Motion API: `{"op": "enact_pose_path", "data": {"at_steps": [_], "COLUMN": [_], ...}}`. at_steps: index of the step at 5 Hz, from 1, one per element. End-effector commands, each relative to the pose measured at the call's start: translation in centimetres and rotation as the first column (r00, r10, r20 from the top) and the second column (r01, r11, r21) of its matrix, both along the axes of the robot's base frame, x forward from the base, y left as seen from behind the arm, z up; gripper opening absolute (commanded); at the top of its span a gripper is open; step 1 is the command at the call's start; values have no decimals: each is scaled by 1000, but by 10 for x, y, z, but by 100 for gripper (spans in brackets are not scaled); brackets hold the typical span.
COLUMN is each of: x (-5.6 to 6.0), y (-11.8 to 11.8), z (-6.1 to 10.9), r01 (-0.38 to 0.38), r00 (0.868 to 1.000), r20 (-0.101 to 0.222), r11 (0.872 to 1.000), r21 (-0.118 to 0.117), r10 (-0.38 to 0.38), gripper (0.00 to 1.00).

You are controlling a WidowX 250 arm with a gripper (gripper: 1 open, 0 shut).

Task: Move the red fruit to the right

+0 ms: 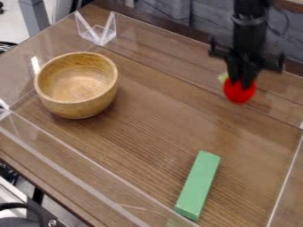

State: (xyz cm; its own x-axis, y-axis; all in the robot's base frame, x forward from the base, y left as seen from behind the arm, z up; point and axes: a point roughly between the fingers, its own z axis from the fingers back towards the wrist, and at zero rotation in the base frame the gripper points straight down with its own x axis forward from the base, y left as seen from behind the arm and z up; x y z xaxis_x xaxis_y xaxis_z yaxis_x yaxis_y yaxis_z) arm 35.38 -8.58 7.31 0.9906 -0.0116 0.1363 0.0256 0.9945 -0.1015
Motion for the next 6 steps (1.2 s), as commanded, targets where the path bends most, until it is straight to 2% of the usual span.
{"op": "enact_pose_path", "data": {"at_steps": [1, 2, 3, 4, 6], "x": [1, -2, -5, -9, -20], "y": [-2, -2, -2, -1, -2], "z": [0, -11, -17, -20, -25], "r01": [-5, -4, -7, -10, -9], "r00": [1000, 1000, 1000, 999, 998], "r20": [22, 1, -18, -37, -68], "r11": [1000, 1000, 1000, 1000, 998], "r21": [1, 10, 17, 28, 65], "r10": [5, 4, 7, 11, 13], "gripper": [0, 0, 100, 100, 100]}}
